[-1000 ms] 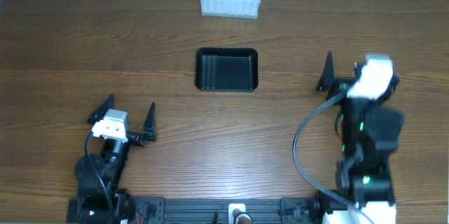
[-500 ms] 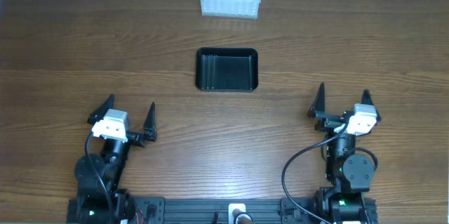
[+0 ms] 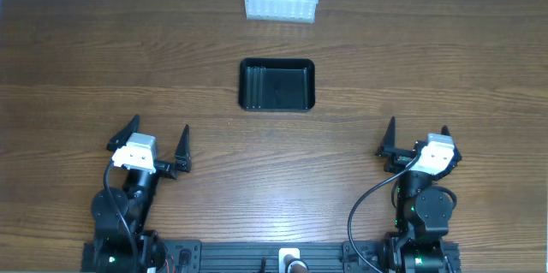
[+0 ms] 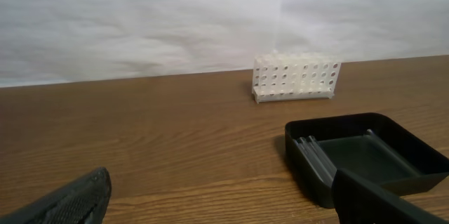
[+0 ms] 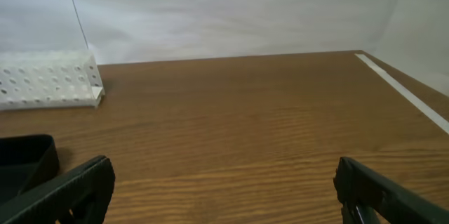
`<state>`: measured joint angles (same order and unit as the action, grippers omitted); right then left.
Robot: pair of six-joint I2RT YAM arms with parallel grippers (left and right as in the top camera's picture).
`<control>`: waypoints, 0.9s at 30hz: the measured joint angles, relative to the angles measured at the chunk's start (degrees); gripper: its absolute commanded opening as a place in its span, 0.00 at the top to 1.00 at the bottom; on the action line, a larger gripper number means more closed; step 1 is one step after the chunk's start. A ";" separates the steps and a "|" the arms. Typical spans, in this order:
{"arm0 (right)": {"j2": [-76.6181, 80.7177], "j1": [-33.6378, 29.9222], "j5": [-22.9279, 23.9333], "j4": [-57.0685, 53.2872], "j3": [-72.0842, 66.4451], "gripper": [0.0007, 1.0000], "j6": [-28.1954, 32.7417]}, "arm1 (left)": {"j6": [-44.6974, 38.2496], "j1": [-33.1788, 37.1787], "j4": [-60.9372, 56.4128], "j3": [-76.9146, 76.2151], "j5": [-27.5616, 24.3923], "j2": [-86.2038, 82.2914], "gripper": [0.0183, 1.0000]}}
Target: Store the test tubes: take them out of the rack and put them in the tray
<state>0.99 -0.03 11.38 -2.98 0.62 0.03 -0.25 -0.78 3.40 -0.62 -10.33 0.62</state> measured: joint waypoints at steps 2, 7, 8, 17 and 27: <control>-0.09 0.02 -0.02 -0.02 0.00 0.01 0.02 | 0.02 0.00 0.00 0.00 -0.02 0.00 0.00; -0.09 0.24 -0.26 -0.07 0.00 0.01 0.09 | 0.00 0.00 -0.02 0.00 0.00 0.00 0.00; -0.09 0.26 -0.37 -0.07 0.00 0.01 0.24 | 0.00 0.00 0.00 0.00 -0.02 0.00 0.00; -0.09 3.02 -1.36 -0.22 0.00 0.01 3.19 | 0.00 0.00 -0.02 0.00 -0.02 0.00 0.00; -0.09 3.13 -1.33 -0.20 0.00 0.01 3.63 | 0.00 0.00 0.00 0.00 -0.02 0.00 0.00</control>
<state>0.91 3.09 10.04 -3.18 0.62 3.66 -0.25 -0.78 3.40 -0.62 -10.35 0.62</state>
